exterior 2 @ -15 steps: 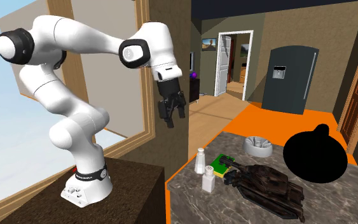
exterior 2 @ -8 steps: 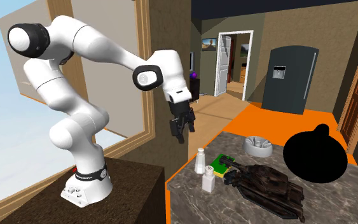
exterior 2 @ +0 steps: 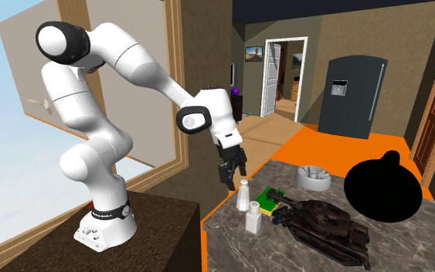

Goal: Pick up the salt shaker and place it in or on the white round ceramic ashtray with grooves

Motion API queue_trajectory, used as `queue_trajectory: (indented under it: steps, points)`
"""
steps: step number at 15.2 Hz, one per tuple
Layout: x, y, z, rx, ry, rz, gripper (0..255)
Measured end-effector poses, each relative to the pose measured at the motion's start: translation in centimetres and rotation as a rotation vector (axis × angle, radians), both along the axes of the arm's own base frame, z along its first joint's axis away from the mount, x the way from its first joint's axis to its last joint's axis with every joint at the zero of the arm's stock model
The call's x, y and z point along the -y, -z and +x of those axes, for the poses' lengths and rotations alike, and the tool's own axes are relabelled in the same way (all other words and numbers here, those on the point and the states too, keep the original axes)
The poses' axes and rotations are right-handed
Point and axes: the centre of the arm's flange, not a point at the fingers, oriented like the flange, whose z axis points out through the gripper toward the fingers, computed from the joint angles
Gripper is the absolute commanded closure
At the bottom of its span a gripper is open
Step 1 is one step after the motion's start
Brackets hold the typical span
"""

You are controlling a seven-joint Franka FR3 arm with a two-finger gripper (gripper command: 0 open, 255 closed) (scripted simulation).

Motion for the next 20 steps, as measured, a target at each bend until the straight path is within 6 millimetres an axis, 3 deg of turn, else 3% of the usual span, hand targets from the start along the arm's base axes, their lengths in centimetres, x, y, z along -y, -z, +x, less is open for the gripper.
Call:
queue_trajectory:
  steps: [6, 12, 13, 20]
  points:
    - [-0.2, 3.0, 0.8, 0.001, 0.001, 0.001, 0]
    - [-0.3, 3.4, 0.9, 0.002, 0.001, 0.001, 0]
    - [-0.3, 3.4, 0.9, 0.002, 0.001, 0.001, 255]
    - [-0.3, 3.4, 0.9, 0.003, 0.001, 0.002, 255]
